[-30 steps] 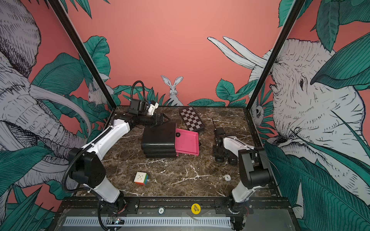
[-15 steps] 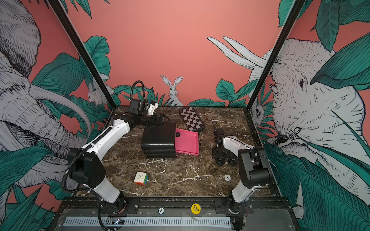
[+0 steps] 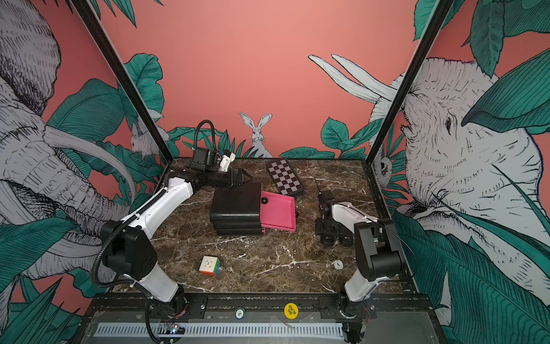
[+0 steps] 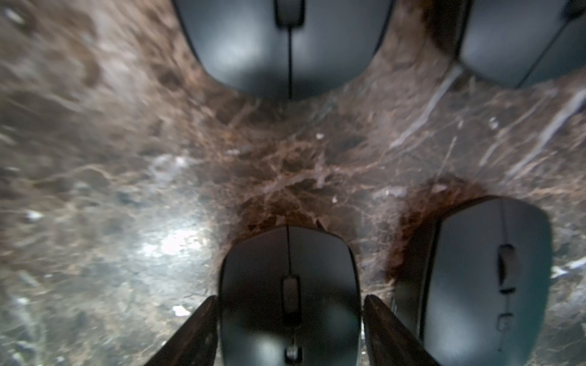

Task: Take the mice out of the drawer
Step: Place the mouse at the center of the board.

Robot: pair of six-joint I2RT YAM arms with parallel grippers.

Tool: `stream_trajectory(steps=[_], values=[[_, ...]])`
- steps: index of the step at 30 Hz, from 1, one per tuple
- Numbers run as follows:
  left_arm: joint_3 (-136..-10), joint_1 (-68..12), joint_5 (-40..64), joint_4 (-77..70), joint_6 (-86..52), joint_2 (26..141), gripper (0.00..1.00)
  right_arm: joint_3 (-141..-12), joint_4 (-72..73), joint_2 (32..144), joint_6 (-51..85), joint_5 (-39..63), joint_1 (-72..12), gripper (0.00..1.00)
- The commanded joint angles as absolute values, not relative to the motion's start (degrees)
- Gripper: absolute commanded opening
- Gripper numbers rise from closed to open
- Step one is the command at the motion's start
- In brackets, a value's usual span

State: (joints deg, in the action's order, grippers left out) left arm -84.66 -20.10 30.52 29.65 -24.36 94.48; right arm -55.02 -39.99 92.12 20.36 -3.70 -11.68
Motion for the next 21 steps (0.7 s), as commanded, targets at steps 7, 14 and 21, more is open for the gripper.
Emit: stream_trajectory(steps=[7,14,21], values=[[-85.8,-19.3,30.7,35.0,-23.5,94.8,0.99,-63.6,-39.3,81.5,25.5,3.3,-11.6,0.77],[-87.8,-17.3,31.6,37.4,-22.6,93.5,0.99,-60.9,-27.1,87.2,43.3,10.0,-14.1,0.79],[-86.4,-9.9,31.8,40.5,-20.8,88.6,0.99,-56.2,-11.3,89.9,52.9,14.5,-19.2,0.99]])
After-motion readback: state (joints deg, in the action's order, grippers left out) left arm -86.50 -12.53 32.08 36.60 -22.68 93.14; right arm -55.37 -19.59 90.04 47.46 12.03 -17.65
